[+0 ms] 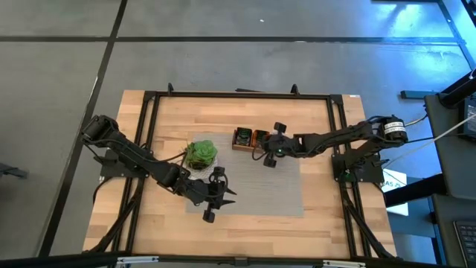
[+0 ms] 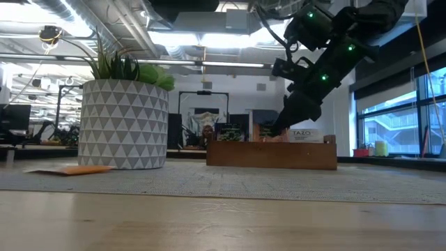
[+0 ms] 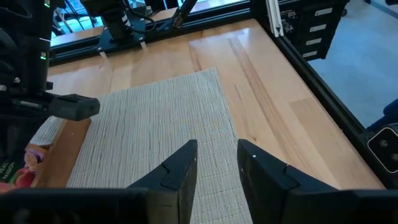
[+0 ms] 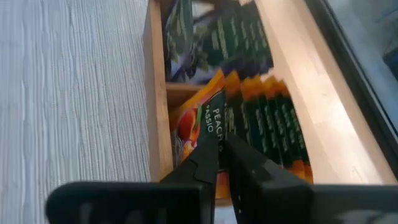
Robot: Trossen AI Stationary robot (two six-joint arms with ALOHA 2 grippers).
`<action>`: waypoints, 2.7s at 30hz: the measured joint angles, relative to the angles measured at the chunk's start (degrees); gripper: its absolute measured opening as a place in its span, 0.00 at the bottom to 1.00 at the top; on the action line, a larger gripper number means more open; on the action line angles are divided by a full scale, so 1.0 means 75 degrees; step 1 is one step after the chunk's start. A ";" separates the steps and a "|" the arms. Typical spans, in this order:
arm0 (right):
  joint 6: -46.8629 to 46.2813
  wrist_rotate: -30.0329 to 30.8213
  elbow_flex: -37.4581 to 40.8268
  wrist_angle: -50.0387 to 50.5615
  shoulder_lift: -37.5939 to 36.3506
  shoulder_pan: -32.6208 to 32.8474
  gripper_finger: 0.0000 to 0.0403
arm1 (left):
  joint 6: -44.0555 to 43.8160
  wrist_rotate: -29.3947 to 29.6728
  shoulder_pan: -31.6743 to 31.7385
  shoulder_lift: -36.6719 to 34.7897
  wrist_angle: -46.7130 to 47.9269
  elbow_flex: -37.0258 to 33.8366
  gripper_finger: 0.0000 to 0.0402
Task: Pick & Place Tea
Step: Put the orange tea bag into the middle section of the wooden organizer, then adjust the orange tea bag in the wooden organizer
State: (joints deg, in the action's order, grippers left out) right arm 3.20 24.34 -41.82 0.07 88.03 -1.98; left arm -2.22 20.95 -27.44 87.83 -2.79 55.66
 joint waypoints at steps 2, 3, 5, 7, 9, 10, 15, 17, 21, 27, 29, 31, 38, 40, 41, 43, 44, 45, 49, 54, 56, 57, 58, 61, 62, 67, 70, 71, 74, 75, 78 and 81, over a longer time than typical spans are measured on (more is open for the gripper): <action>-0.0014 0.0003 0.0000 0.0176 0.0000 0.0000 0.09 | 0.0000 0.0000 0.0000 0.0000 0.0000 0.0000 0.27; -0.0027 0.0005 0.0000 0.0233 0.0000 0.0000 0.09 | 0.0000 0.0000 0.0000 0.0000 0.0000 0.0000 0.27; -0.0197 0.0006 0.0000 0.0258 0.0000 0.0000 0.11 | 0.0000 0.0000 0.0000 0.0000 0.0000 0.0000 0.27; -0.0220 0.0006 0.0000 0.0266 0.0000 0.0000 0.12 | 0.0000 0.0000 0.0000 0.0000 0.0000 0.0000 0.28; -0.0166 0.0006 0.0000 0.0246 0.0000 0.0000 0.14 | 0.0000 0.0000 0.0000 0.0000 0.0000 0.0000 0.28; -0.0163 0.0003 0.0000 0.0227 0.0000 0.0000 0.15 | -0.0003 0.0000 0.0000 0.0000 0.0000 0.0000 0.28; -0.0198 0.0075 0.0000 0.0205 0.0000 0.0001 0.29 | -0.0029 -0.0002 0.0000 0.0000 0.0000 0.0000 0.28; -0.0230 0.0612 -0.0025 0.0206 0.0000 0.0006 0.35 | -0.0026 -0.0003 0.0000 0.0000 0.0000 0.0000 0.27; -0.0207 0.1670 -0.0231 0.0213 -0.0065 0.0050 0.45 | -0.0029 -0.0001 0.0000 0.0000 0.0000 0.0000 0.28; -0.0064 0.1371 -0.0571 0.0357 -0.0219 0.0326 0.51 | -0.0997 -0.0124 -0.0034 0.0003 0.0192 0.0000 0.28; 0.0015 0.1199 -0.0566 0.0398 -0.0213 0.0398 0.52 | -0.1495 -0.0272 -0.0069 0.0003 0.0412 0.0000 0.28; 0.0003 0.1141 -0.0520 0.0362 -0.0213 0.0453 0.52 | -0.1860 -0.0355 -0.0125 0.0003 0.0620 0.0000 0.28; -0.0149 0.1962 -0.0481 0.0313 -0.0207 0.0477 0.52 | -0.2407 -0.0326 -0.0352 0.0006 0.0820 0.0000 0.28; 0.0021 0.1972 -0.0481 0.0316 -0.0207 0.0417 0.52 | -0.2407 -0.0326 -0.0413 0.0006 0.0822 0.0000 0.28; 0.0049 0.1735 -0.0481 0.0326 -0.0207 0.0402 0.52 | -0.2407 -0.0326 -0.0437 0.0006 0.0819 0.0000 0.28; 0.0230 0.0935 -0.0481 0.0331 -0.0207 0.0379 0.52 | -0.2407 -0.0270 -0.0460 0.0006 0.0819 0.0000 0.28; 0.0383 0.0499 -0.0481 0.0339 -0.0207 0.0382 0.52 | -0.2407 -0.0200 -0.0472 0.0006 0.0819 0.0000 0.28; 0.0491 0.0151 -0.0481 0.0362 -0.0207 0.0379 0.52 | -0.2402 -0.0106 -0.0492 0.0006 0.0819 0.0000 0.28; 0.0615 -0.0159 -0.0484 0.0439 -0.0207 0.0306 0.52 | -0.2207 0.0230 -0.0495 0.0006 0.0819 0.0000 0.27; 0.0224 -0.0217 -0.1144 0.0819 -0.0204 0.0000 0.52 | -0.2148 0.0343 -0.0493 0.0006 0.0818 0.0000 0.28; -0.0066 -0.0782 -0.1655 0.1683 -0.0204 -0.0278 0.52 | -0.2145 0.0344 -0.0493 0.0006 0.0819 0.0000 0.28; -0.0205 -0.1085 -0.1900 0.2137 -0.0204 -0.0448 0.52 | -0.2146 0.0344 -0.0493 0.0006 0.0819 0.0000 0.28; -0.0280 -0.1438 -0.2131 0.2540 -0.0204 -0.0614 0.52 | -0.2145 0.0344 -0.0493 0.0006 0.0819 0.0000 0.28; -0.0552 -0.2393 -0.2428 0.3146 -0.0204 -0.1094 0.52 | -0.2145 0.0344 -0.0493 0.0006 0.0819 0.0000 0.28; -0.0535 -0.2566 -0.2430 0.3158 -0.0204 -0.1220 0.52 | -0.2145 0.0344 -0.0493 0.0006 0.0819 0.0000 0.28; -0.0252 -0.2639 -0.2352 0.3177 -0.0204 -0.1475 0.52 | -0.2145 0.0344 -0.0493 0.0038 0.0863 0.0000 0.27; -0.0426 -0.2625 -0.2203 0.3157 -0.0204 -0.1463 0.52 | -0.2144 0.0357 -0.0493 0.0080 0.0903 0.0000 0.28; -0.0527 -0.2629 -0.2136 0.3138 -0.0204 -0.1460 0.52 | -0.2142 0.0380 -0.0493 0.0082 0.0948 0.0000 0.28; -0.0618 -0.2616 -0.1963 0.3094 -0.0201 -0.1467 0.52 | -0.2142 0.0410 -0.0476 0.0106 0.1007 0.0000 0.28; -0.0618 -0.2609 -0.1911 0.3016 -0.0201 -0.1472 0.51 | -0.2142 0.0438 -0.0475 0.0120 0.1058 0.0000 0.28; -0.0623 -0.2823 -0.1725 0.2674 -0.0201 -0.1466 0.48 | -0.2142 0.0472 -0.0465 0.0151 0.1016 0.0000 0.28; -0.0614 -0.3007 -0.1601 0.2241 -0.0201 -0.1463 0.43 | -0.2142 0.0463 -0.0463 0.0160 0.1050 0.0000 0.28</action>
State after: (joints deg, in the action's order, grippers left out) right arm -1.40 1.78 -53.83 16.87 86.52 -12.95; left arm -18.28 24.43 -30.92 89.03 5.08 55.66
